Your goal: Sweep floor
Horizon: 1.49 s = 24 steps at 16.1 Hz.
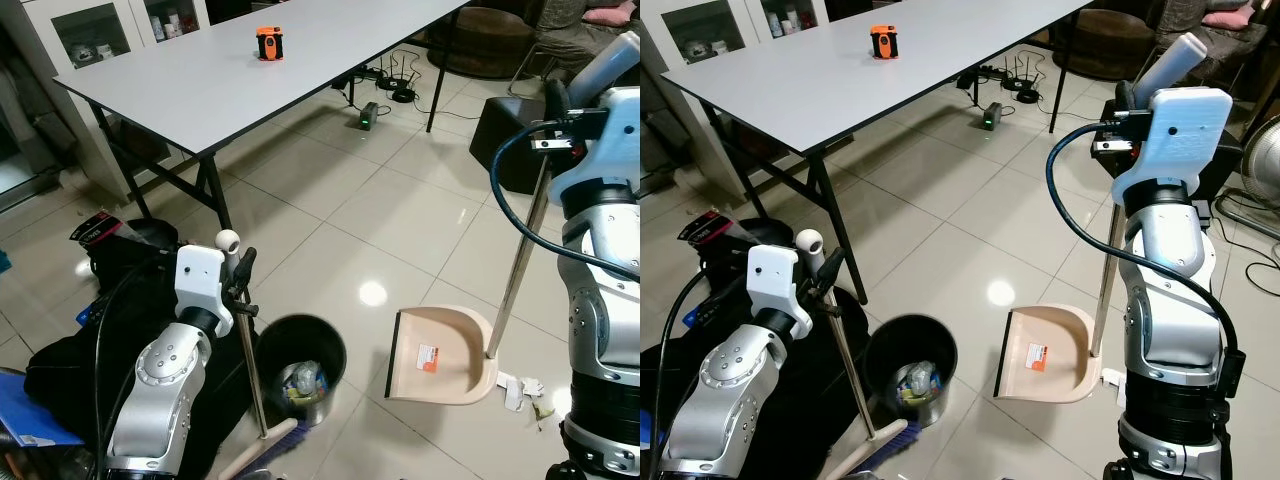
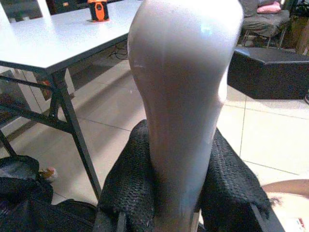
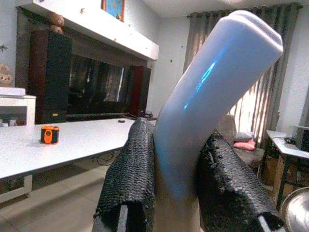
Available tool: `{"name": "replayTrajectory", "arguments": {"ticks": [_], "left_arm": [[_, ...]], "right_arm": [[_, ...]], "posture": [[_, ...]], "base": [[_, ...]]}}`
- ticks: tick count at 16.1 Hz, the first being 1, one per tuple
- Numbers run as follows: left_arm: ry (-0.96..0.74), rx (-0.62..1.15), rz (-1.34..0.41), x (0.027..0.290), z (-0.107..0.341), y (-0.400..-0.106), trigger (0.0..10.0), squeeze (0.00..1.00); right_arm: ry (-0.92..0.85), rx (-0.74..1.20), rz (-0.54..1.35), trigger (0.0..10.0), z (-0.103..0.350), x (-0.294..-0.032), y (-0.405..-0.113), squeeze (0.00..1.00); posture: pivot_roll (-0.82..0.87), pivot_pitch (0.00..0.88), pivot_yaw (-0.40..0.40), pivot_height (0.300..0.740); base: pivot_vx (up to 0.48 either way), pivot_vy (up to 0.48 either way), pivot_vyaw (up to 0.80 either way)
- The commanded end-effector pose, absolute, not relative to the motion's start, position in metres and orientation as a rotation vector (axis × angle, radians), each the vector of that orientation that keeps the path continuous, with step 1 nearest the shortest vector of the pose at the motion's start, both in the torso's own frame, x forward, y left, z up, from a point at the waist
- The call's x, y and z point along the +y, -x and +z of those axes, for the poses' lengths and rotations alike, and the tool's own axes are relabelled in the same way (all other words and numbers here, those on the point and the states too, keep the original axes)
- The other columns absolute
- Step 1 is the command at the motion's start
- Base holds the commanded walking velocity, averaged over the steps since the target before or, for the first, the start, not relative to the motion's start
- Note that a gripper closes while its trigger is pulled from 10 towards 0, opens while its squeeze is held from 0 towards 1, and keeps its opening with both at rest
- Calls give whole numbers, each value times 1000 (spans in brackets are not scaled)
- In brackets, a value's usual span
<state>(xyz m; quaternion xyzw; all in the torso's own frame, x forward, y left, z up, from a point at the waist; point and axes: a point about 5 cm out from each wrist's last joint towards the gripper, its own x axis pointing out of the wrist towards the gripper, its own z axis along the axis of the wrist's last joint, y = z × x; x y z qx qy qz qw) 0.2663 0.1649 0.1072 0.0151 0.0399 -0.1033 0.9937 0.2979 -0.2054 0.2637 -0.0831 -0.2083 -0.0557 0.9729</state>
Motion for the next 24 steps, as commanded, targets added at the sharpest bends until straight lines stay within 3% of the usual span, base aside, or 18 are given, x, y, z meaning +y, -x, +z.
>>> {"name": "replayTrajectory", "arguments": {"ticks": [1,12,18,21,24], "left_arm": [[-41,48,-193,168,114,-271,10000,0],[3,-45,-184,145,127,-297,10000,0],[-57,16,-270,155,116,-270,10000,0],[-42,12,-248,153,118,-268,10000,0],[-41,14,-261,148,119,-263,10000,0]], "right_arm": [[168,-456,-115,10000,270,-205,-292,0],[177,-377,-148,10000,242,-208,-283,0],[199,-241,-147,10000,210,-212,-277,0],[316,-247,-150,10000,209,-209,-281,0],[273,-211,-152,10000,200,-206,-280,0]], "posture": [[-17,0,17,740],[-40,0,24,740],[-17,0,15,740],[-15,1,15,740],[-9,6,15,740]], "base": [[0,0,0],[0,0,0],[0,0,0],[0,0,0],[0,-256,0]]}}
